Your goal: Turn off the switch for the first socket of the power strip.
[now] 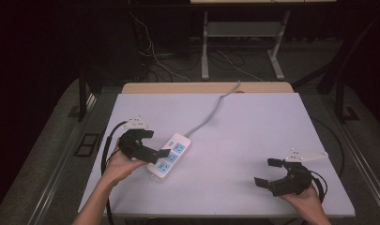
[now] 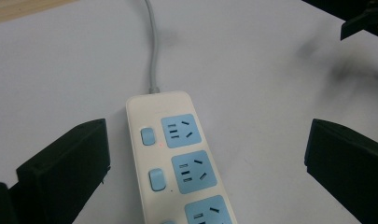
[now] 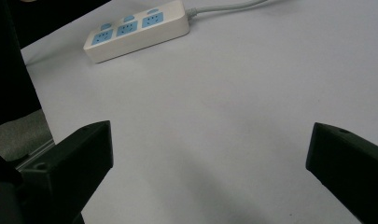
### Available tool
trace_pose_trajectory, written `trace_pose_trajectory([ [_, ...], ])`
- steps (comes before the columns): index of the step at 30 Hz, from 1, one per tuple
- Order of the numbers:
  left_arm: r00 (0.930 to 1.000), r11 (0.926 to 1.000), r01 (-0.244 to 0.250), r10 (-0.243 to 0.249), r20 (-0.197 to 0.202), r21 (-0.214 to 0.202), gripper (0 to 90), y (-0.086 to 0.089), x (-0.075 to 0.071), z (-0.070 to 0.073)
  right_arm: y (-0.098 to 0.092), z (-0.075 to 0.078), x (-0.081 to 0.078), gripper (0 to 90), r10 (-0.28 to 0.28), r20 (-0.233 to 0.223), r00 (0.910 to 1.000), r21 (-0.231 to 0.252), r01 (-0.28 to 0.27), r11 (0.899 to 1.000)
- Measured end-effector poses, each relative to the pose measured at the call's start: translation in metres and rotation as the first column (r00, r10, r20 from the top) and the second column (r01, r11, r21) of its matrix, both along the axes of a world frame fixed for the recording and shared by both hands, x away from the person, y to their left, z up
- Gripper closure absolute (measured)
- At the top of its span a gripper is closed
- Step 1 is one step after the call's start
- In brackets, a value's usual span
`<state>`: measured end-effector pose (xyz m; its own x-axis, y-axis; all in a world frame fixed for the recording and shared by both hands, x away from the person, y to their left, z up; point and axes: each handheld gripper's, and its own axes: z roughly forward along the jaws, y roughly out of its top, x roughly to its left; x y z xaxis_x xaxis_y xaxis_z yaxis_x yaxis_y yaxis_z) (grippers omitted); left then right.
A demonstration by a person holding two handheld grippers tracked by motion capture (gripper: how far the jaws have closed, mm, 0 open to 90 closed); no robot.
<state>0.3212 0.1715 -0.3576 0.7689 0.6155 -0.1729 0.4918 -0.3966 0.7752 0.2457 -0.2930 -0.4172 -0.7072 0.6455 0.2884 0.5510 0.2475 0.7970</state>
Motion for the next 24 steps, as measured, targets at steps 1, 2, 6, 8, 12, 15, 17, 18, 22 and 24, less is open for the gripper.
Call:
trace_pose_trajectory([
  [1, 1.0000, 1.0000, 0.003, -0.003, -0.002, 0.007, 0.0, 0.000, 0.001, 0.000, 0.000, 0.000, 0.000, 0.4, 0.000, 0.000, 1.0000, 0.000, 0.000, 1.000],
  [2, 1.0000, 0.9999, 0.004, -0.004, -0.007, 0.015, 0.0, -0.001, 0.002, 0.000, 0.000, 0.000, 0.000, 0.5, 0.001, -0.001, 1.0000, 0.000, -0.001, 1.000],
  [6, 0.9997, 0.9992, 0.010, -0.010, -0.022, 0.039, 0.0, -0.003, 0.009, -0.002, 0.000, 0.000, 0.000, 0.4, 0.001, 0.001, 1.0000, -0.001, -0.001, 1.000],
  [8, 0.9995, 0.9986, 0.019, -0.018, -0.026, 0.049, 0.0, -0.004, 0.012, -0.001, 0.000, 0.000, 0.000, 0.4, 0.001, 0.001, 1.0000, -0.001, -0.001, 1.000],
  [12, 0.9992, 0.9973, 0.024, -0.022, -0.032, 0.069, 0.0, -0.006, 0.018, 0.000, 0.000, -0.001, 0.000, 0.4, 0.000, -0.001, 1.0000, -0.001, 0.000, 1.000],
  [15, 0.9990, 0.9961, 0.028, -0.025, -0.036, 0.084, 0.0, -0.008, 0.021, 0.001, 0.000, -0.001, 0.000, 0.4, 0.001, -0.003, 1.0000, -0.002, -0.001, 1.000],
  [17, 0.9987, 0.9936, 0.035, -0.031, -0.040, 0.107, 0.0, -0.010, 0.023, 0.000, 0.000, -0.001, 0.000, 0.4, 0.000, -0.002, 1.0000, -0.001, 0.000, 1.000],
  [18, 0.9984, 0.9928, 0.040, -0.035, -0.045, 0.113, 0.0, -0.011, 0.024, -0.001, 0.000, -0.001, 0.000, 0.5, 0.000, -0.002, 1.0000, 0.000, 0.000, 1.000],
  [22, 0.9971, 0.9898, 0.053, -0.045, -0.061, 0.132, 0.7, -0.014, 0.027, -0.005, 0.000, -0.001, 0.000, 0.5, 0.002, -0.002, 1.0000, -0.001, -0.002, 1.000],
  [24, 0.9961, 0.9875, 0.063, -0.053, -0.071, 0.145, 1.2, -0.015, 0.029, -0.007, 0.000, -0.001, 0.000, 0.4, 0.003, -0.002, 1.0000, -0.001, -0.003, 1.000],
])
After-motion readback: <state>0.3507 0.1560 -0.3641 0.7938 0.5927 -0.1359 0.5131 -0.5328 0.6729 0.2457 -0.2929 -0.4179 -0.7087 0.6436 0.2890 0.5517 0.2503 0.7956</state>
